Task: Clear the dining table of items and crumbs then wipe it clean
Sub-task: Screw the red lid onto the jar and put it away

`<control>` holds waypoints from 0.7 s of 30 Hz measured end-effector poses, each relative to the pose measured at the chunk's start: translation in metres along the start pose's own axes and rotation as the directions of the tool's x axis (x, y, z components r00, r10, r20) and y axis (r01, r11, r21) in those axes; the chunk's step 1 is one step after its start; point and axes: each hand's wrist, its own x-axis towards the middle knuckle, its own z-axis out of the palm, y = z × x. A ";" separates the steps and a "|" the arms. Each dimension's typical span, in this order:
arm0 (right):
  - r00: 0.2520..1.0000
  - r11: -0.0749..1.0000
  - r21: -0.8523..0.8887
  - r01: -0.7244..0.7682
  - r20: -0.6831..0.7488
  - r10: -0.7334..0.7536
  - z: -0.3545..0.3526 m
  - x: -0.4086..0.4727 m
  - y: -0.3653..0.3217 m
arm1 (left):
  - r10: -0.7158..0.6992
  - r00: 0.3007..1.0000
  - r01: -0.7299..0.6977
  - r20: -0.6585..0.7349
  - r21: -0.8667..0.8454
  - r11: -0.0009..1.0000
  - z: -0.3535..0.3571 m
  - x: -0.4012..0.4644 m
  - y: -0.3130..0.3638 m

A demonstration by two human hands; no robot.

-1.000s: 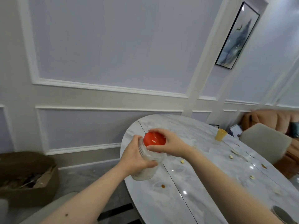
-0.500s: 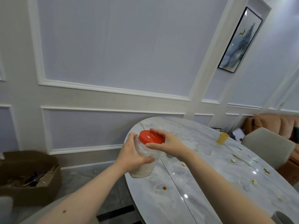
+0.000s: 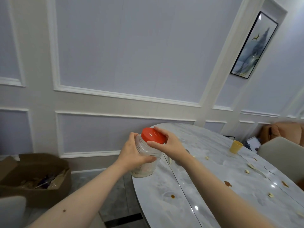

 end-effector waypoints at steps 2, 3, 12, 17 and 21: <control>1.000 1.000 -0.020 0.000 0.003 0.000 0.002 0.000 0.000 | -0.001 1.000 0.001 -0.001 0.000 1.000 -0.001 -0.001 0.001; 1.000 1.000 -0.022 -0.002 0.001 0.002 0.002 0.000 0.000 | -0.002 1.000 0.002 -0.002 -0.001 1.000 -0.001 -0.001 0.001; 0.999 0.997 -0.079 0.002 -0.037 -0.005 0.004 -0.001 -0.005 | -0.008 1.000 0.008 -0.022 0.002 1.000 0.001 -0.004 0.003; 0.994 0.996 -0.085 -0.019 -0.107 0.010 0.011 0.000 -0.007 | -0.011 0.999 0.011 -0.038 0.000 1.000 0.003 -0.004 0.002; 0.990 0.996 -0.086 -0.016 -0.138 0.004 0.016 0.001 -0.007 | -0.008 0.999 0.008 -0.036 -0.006 1.000 0.004 -0.006 0.001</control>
